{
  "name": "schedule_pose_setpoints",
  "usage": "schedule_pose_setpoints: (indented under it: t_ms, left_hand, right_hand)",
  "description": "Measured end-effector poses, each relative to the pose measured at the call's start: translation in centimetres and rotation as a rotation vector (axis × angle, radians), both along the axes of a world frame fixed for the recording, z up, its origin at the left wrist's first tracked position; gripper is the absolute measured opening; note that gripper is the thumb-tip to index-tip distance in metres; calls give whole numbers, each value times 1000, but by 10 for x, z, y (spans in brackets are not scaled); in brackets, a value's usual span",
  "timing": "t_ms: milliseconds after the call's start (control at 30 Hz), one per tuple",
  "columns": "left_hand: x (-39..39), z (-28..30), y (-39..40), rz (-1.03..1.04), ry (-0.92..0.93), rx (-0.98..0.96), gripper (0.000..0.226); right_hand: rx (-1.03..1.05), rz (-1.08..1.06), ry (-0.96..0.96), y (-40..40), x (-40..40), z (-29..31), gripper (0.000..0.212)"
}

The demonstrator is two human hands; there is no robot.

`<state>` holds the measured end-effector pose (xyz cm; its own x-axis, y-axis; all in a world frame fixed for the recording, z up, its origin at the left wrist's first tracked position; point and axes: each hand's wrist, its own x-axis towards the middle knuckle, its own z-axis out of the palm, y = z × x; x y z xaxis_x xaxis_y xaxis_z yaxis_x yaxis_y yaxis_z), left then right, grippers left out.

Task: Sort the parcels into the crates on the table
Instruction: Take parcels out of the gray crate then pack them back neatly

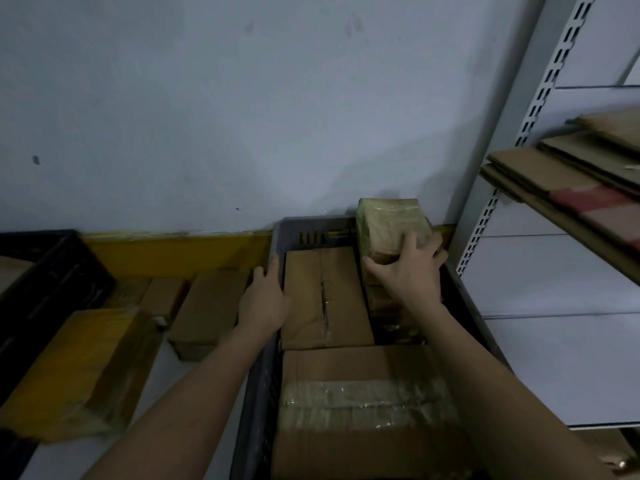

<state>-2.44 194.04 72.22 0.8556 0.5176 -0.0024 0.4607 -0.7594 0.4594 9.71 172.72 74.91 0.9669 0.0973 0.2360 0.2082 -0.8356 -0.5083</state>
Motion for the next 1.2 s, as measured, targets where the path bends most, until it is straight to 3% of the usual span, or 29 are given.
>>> schedule_pose_setpoints:
  t_ms: [167, 267, 367, 567, 667, 867, 1000, 1100, 1200]
  left_hand:
    - [-12, 14, -16, -50, -183, 302, 45]
    - [-22, 18, -26, -130, -349, 302, 40]
    - [-25, 25, -41, -115, -490, -78, 41]
    - [-19, 67, -62, -70, -381, -1093, 70]
    - [-22, 71, -55, -119, -380, -1409, 64]
    - [-30, 57, -42, 26, -454, -1334, 53]
    - [-36, 57, -26, 45, -450, -1253, 51]
    - [-37, 62, -17, 9, -406, -1118, 64]
    - [-39, 63, -6, 14, -395, -1115, 57]
  right_hand:
    - [23, 43, 40, -4, -8, 12, 87]
    - [95, 69, 59, -15, -9, 29, 89]
    - [187, 128, -46, -22, -20, 40, 91]
    - [276, 316, -146, -2, -64, 46, 98]
    - [211, 403, -220, 12, -86, 35, 102]
    - [107, 544, -157, 18, -97, 22, 103]
    - [160, 670, -31, 4, -84, 24, 68]
    - [256, 555, -14, -4, -69, 17, 52]
    - [302, 323, 11, -5, -58, 6, 52]
